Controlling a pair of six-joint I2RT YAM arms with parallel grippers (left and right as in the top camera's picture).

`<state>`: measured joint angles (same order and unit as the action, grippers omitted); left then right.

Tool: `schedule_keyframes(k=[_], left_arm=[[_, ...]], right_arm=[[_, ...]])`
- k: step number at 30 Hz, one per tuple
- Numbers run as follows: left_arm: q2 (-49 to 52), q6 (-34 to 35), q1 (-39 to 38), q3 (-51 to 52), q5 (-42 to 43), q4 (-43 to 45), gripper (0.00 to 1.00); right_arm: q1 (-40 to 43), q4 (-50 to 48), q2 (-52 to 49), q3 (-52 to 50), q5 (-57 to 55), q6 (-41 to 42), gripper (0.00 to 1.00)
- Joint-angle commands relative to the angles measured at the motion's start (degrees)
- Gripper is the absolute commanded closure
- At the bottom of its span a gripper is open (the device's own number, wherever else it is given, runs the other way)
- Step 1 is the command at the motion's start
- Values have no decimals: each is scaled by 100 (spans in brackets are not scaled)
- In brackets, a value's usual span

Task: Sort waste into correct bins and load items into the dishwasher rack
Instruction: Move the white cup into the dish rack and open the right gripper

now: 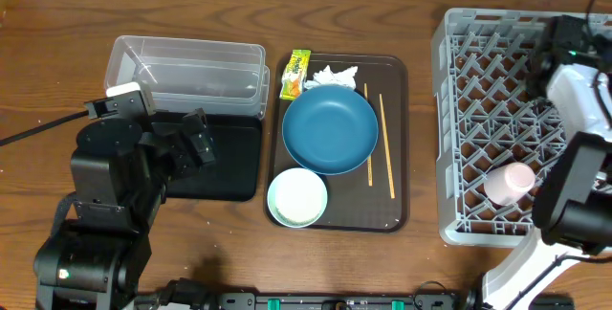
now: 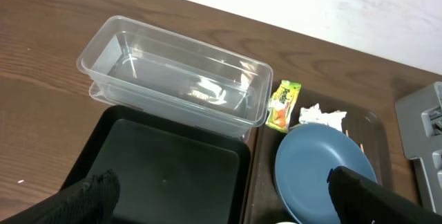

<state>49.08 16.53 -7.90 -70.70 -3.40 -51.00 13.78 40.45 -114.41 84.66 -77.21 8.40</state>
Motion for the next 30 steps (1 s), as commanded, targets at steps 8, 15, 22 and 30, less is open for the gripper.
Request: schedule_keyframes(k=[8,15,22,30], left_arm=[[0,7,22,-50,-74,2,2],[0,7,22,-50,-74,2,2],[0,7,22,-50,-74,2,2],[0,7,22,-50,-74,2,2]], right_arm=[[-715,-361,-236,-7,170,-638,78],[-1012,-323,232,-2,1252,-896,64],[-1547,26,1473,-2,3700,-890,56],[-2885,824,2302,-2,8035,149,68]])
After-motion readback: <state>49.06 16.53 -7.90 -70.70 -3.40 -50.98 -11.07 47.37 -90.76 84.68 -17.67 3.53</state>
